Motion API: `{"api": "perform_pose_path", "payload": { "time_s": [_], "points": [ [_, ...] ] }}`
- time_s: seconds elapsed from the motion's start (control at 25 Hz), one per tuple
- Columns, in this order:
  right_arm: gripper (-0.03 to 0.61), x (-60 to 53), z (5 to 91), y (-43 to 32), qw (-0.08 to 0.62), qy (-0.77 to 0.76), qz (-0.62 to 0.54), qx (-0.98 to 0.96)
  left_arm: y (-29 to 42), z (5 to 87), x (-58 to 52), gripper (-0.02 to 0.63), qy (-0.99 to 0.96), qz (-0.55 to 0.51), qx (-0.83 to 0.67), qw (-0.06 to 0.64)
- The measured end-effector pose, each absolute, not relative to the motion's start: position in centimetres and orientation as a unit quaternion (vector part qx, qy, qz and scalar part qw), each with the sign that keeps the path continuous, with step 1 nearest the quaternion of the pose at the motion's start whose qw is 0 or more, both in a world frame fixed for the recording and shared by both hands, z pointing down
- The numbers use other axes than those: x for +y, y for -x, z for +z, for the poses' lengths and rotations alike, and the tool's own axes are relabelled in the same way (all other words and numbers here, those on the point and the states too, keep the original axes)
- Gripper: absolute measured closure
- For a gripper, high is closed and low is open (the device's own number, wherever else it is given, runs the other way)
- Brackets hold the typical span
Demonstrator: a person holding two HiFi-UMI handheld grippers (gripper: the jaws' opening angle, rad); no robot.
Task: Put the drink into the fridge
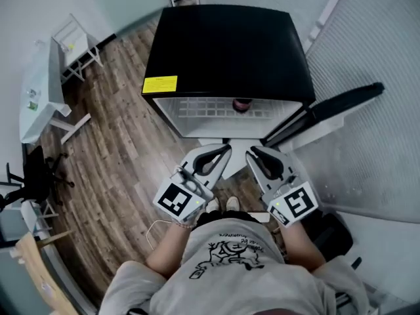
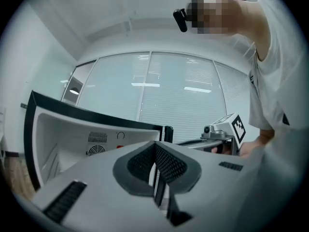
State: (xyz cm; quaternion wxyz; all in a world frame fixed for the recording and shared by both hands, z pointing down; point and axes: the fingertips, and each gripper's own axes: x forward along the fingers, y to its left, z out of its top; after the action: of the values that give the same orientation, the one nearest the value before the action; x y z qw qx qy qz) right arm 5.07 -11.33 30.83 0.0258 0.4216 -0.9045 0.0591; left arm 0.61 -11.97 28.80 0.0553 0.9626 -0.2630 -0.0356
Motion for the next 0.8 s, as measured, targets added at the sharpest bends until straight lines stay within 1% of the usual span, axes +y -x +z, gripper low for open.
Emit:
{"api": "perform_pose_path", "payload": {
  "time_s": [0.16,0.56,0.8],
  "points": [
    [0.518,-10.2,29.7,-4.3,0.02,-0.413,0.071,-0.908,-0.3,26.9,-10.6,0.612,-0.964,-0.045,-0.257,0.053],
    [0.529,-8.0,25.4,-3.8,0.0,-0.4,0.053,-0.915,0.0,26.4,-7.4,0.612,-0.969,-0.031,-0.239,0.055],
    [0.537,-7.2,25.5,-3.0,0.019,-0.386,0.045,-0.921,-0.3,25.7,-6.3,0.612,-0.968,-0.032,-0.244,0.054]
  ]
}}
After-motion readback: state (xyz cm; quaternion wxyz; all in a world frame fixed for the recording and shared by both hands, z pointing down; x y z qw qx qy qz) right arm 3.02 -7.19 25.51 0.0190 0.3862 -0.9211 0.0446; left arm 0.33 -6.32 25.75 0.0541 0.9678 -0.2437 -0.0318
